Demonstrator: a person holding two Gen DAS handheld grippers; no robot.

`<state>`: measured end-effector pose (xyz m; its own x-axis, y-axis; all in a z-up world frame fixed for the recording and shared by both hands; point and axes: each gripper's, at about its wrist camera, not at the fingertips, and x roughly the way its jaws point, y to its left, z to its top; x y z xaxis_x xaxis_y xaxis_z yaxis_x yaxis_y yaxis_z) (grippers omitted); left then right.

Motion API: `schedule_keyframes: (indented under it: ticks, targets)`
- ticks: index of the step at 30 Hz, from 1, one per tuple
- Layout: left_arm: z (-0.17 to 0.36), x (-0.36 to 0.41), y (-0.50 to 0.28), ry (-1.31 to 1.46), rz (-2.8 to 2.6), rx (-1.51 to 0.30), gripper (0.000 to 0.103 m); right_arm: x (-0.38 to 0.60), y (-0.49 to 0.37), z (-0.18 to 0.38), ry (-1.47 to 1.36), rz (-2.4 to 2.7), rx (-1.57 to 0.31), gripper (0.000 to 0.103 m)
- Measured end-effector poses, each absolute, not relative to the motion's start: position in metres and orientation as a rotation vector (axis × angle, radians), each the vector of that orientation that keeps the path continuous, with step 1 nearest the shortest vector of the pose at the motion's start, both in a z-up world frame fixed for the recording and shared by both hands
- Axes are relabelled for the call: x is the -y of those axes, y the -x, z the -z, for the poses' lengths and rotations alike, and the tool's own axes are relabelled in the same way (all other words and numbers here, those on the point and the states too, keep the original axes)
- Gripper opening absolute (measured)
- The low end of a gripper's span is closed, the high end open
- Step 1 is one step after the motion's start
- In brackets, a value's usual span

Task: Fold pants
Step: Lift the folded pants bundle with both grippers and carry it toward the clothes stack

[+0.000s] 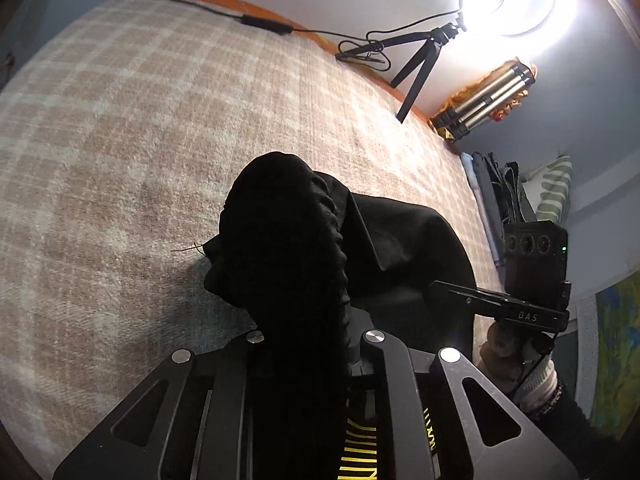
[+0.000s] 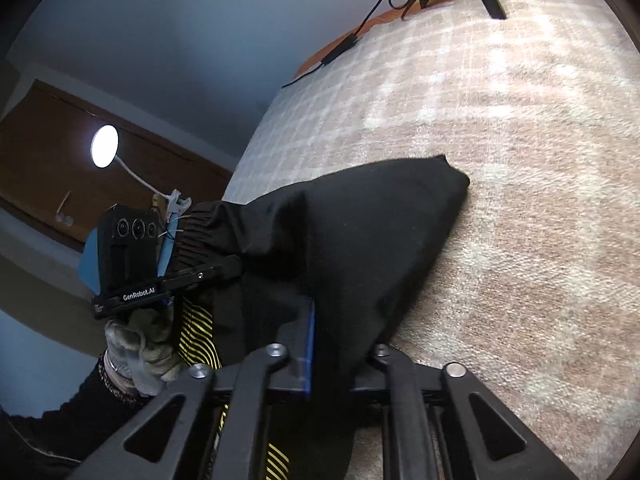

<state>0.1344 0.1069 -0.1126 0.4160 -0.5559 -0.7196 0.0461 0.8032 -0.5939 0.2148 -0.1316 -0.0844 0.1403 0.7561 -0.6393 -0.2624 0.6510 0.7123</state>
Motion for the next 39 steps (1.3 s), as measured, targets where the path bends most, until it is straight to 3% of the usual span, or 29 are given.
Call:
schedule_keyframes:
  ticks: [21, 39]
  targets:
    - [0.047, -0.067, -0.113, 0.373, 0.392, -0.863, 0.013, 0.129, -0.19, -0.004, -0.283, -0.696, -0.957, 0.004]
    - [-0.001, 0.023, -0.128, 0.266, 0.528, -0.743, 0.013, 0.218, -0.159, -0.064, -0.276, -0.562, -0.796, 0.004]
